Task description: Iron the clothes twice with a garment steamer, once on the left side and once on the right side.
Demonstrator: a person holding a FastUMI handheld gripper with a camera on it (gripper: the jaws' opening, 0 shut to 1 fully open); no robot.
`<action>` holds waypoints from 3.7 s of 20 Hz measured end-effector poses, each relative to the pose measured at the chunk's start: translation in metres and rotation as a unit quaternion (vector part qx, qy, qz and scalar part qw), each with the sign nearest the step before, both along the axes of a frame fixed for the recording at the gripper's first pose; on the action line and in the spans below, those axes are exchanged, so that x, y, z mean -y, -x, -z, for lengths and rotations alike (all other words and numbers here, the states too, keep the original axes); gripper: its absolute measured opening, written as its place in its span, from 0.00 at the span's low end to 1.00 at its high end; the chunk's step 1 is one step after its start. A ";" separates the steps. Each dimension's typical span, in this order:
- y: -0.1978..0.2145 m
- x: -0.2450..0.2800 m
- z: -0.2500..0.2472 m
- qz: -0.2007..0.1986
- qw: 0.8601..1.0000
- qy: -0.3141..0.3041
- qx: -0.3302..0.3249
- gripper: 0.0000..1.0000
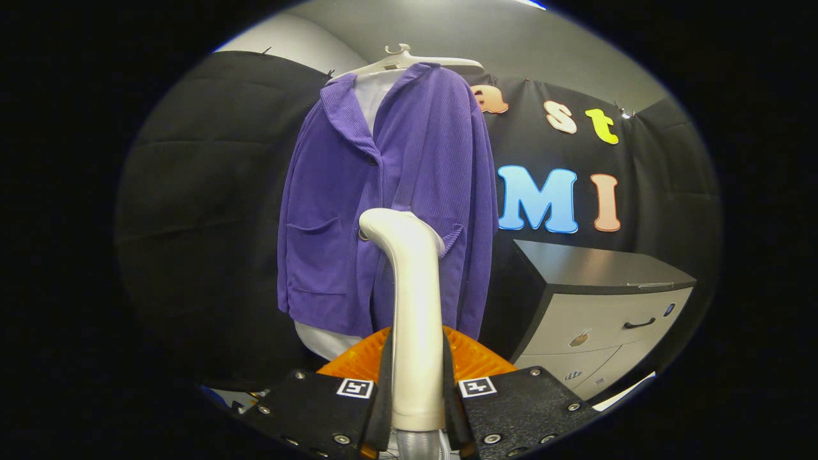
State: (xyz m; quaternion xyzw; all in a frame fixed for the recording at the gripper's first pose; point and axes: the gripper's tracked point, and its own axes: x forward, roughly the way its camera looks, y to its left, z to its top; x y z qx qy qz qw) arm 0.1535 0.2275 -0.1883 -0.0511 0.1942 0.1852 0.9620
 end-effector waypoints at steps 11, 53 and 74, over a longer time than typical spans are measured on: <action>0.038 0.009 0.071 0.002 0.997 0.029 -0.072 0.34; -0.052 -0.103 -0.241 -0.067 0.976 -0.122 0.166 0.34; -0.021 -0.143 -0.070 -0.102 0.994 -0.010 0.029 0.35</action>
